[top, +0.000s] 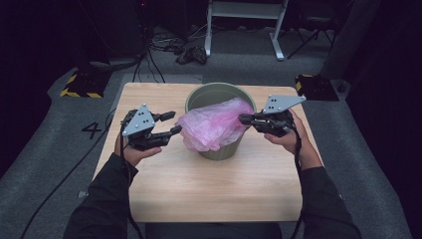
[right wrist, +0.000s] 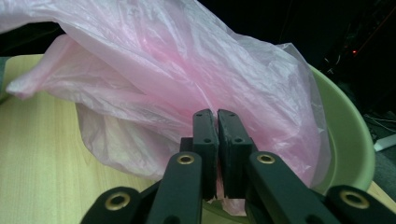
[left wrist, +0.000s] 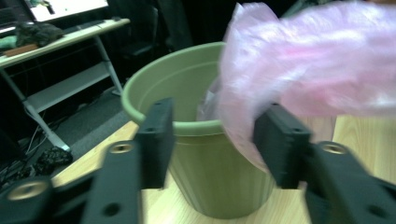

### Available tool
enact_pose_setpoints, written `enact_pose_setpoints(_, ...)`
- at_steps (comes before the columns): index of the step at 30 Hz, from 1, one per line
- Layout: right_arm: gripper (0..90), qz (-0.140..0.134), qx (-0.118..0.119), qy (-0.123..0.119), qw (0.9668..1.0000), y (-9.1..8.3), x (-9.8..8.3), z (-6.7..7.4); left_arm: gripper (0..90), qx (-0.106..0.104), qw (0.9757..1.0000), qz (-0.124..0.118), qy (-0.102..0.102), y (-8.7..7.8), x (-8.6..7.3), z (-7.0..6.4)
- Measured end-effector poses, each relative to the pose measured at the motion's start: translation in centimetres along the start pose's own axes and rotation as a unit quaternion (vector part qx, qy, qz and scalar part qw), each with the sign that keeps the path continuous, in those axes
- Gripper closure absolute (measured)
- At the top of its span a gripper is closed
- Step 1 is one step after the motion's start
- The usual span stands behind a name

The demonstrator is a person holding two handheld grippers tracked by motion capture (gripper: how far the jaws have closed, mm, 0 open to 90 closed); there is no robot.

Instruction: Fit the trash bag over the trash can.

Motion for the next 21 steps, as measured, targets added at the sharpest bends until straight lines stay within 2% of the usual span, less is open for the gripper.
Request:
enact_pose_setpoints(2,85.3,-0.004,-0.001,-0.001,1.0000,-0.1,0.0,0.0,67.4,0.004,0.9997,0.008,0.025,0.3,0.2,-0.4)
enact_pose_setpoints(3,84.5,-0.003,-0.004,-0.001,1.0000,-0.1,0.0,0.1,73.9,-0.001,0.9996,0.006,0.029,0.4,0.2,-0.5)
enact_pose_setpoints(5,80.1,-0.008,-0.007,0.001,0.9999,-0.2,-0.1,0.1,81.1,0.003,0.9993,0.008,0.036,0.6,0.4,-0.9)
enact_pose_setpoints(8,75.3,-0.008,-0.015,0.000,0.9999,-0.3,-0.3,0.2,89.2,-0.005,0.9990,0.004,0.043,0.7,0.5,-1.3)
enact_pose_setpoints(10,72.7,-0.009,-0.017,0.001,0.9998,-0.4,-0.4,0.2,89.8,-0.008,0.9988,0.005,0.048,0.9,0.6,-1.6)
enact_pose_setpoints(11,54.8,-0.010,-0.026,0.005,0.9996,-0.4,-0.5,0.3,89.9,-0.008,0.9988,0.006,0.049,0.9,0.6,-1.7)
enact_pose_setpoints(12,54.8,-0.010,-0.026,0.005,0.9996,-0.4,-0.5,0.3,89.9,-0.007,0.9987,0.006,0.051,1.0,0.6,-1.8)
enact_pose_setpoints(14,41.3,-0.011,-0.040,0.011,0.9991,-0.5,-0.5,0.6,90.0,-0.014,0.9990,0.003,0.043,1.0,0.6,-2.0)
enact_pose_setpoints(15,37.6,-0.013,-0.044,0.011,0.9989,-0.5,-0.5,0.8,90.0,-0.012,0.9990,0.002,0.043,1.0,0.5,-2.1)
enact_pose_setpoints(17,32.1,-0.017,-0.058,0.011,0.9981,-0.7,-0.6,1.3,90.0,-0.012,0.9991,0.002,0.041,1.1,0.5,-2.2)
enact_pose_setpoints(19,31.5,-0.017,-0.081,0.008,0.9966,-1.1,-0.7,2.1,90.0,-0.010,0.9992,0.002,0.040,1.1,0.5,-2.3)
enact_pose_setpoints(21,33.2,-0.024,-0.080,0.006,0.9965,-1.5,-0.9,2.8,90.0,-0.012,0.9993,0.000,0.036,1.1,0.5,-2.3)
Point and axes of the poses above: each handheld gripper's, and its own axes: y roughly forward along the jaws, x roughly out of its top, z roughly to its left, the point moved 2 cm from there along y, roughly forward along the jaws, and after that the axes turned 12 degrees about x, right-handed, at the moved point
